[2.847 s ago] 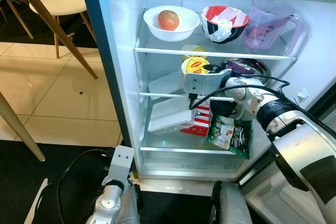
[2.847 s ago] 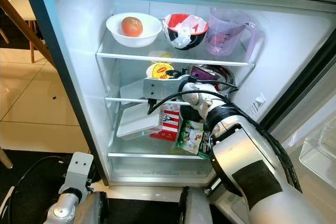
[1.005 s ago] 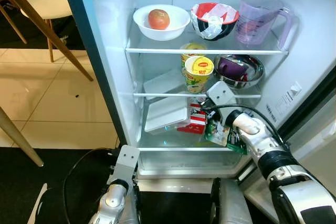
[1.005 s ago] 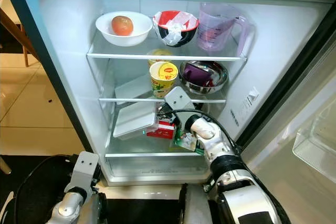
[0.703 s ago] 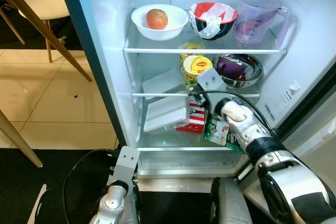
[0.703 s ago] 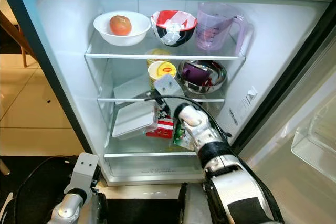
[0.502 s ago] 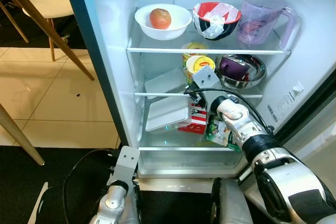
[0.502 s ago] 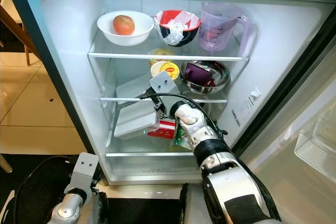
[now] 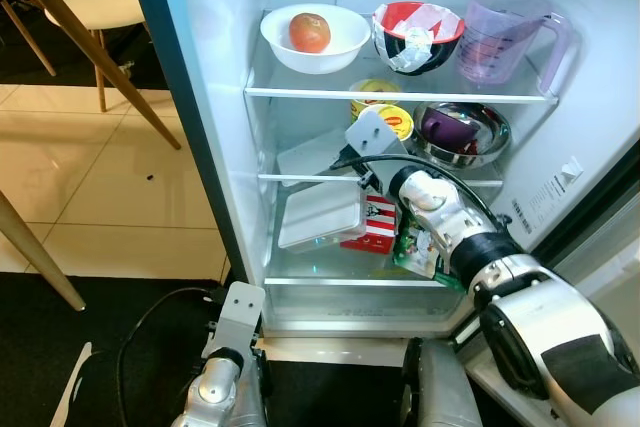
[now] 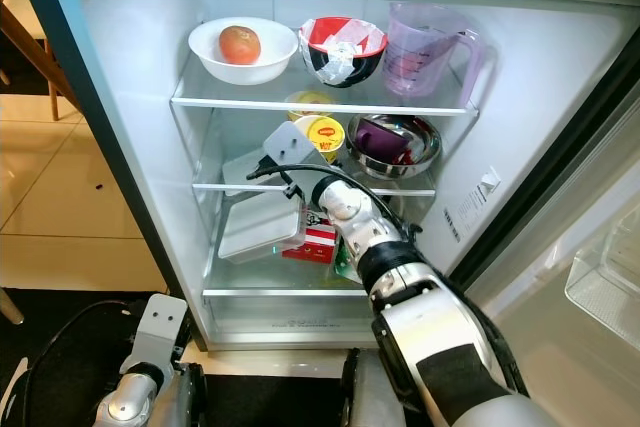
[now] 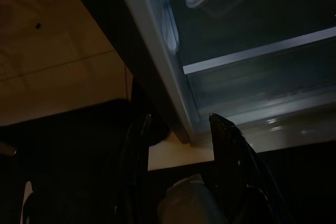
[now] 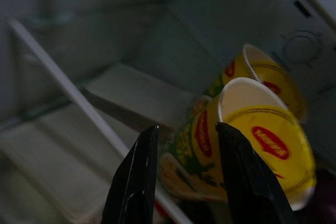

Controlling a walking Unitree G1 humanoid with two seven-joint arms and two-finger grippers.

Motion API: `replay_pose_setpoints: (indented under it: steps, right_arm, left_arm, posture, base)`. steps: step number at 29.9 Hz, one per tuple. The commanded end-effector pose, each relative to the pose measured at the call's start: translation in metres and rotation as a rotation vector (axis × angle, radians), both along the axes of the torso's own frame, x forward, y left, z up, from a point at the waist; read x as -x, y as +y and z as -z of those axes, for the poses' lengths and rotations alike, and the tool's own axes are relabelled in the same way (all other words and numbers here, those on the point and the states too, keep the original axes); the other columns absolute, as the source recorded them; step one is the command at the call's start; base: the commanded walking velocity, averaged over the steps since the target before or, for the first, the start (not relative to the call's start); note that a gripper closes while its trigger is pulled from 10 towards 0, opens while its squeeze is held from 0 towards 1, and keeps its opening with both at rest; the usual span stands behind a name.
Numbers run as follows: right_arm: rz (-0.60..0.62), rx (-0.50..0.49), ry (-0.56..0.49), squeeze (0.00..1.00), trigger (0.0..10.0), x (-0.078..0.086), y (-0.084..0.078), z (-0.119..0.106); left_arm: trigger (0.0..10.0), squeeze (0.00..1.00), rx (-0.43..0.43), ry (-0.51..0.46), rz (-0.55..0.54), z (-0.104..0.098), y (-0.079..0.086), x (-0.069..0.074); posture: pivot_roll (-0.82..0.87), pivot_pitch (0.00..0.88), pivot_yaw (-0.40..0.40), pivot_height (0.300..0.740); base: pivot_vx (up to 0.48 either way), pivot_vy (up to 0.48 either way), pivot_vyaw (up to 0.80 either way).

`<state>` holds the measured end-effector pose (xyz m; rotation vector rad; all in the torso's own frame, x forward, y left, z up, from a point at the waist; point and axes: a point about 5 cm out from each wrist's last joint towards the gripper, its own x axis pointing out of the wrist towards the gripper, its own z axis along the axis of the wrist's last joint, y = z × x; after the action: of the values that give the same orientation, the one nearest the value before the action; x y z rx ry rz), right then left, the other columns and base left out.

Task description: Restocking fridge

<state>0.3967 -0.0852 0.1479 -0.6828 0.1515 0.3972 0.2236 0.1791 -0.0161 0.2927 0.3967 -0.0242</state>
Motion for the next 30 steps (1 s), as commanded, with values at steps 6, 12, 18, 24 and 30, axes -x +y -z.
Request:
replay_pose_setpoints:
  steps: [6,12,18,24,30]
  right_arm:
    - [0.087,0.112,-0.020,0.00,10.0,-0.005,-0.018,-0.002]
    - [0.088,0.148,-0.039,0.00,10.0,-0.006,-0.018,-0.005]
    - [0.050,0.206,-0.102,0.00,10.0,-0.009,-0.009,-0.017]
    - [0.007,0.164,-0.132,0.00,10.0,-0.009,0.002,-0.023]
    - [-0.032,0.063,-0.190,0.00,10.0,-0.008,0.003,-0.028]
  left_arm:
    - [10.0,0.02,-0.006,0.017,-0.007,0.002,-0.001,0.005]
    - [10.0,0.02,-0.008,0.018,-0.010,0.002,0.000,0.006]
    - [10.0,0.02,-0.011,0.020,-0.013,0.001,0.001,0.006]
    - [10.0,0.02,-0.011,0.017,-0.015,0.001,0.000,0.004]
    - [10.0,0.02,-0.009,0.024,0.000,0.001,-0.003,0.003]
  posture:
    - [0.14,0.114,-0.090,0.511]
    - [0.14,0.114,-0.090,0.511]
    - [0.15,0.111,-0.093,0.511]
    - [0.15,0.106,-0.091,0.511]
    - [0.11,0.094,-0.078,0.511]
  base:
    - [0.000,0.000,0.00]
    - [0.000,0.000,0.00]
    - [0.000,0.000,0.00]
    - [0.000,0.000,0.00]
    - [0.000,0.000,0.00]
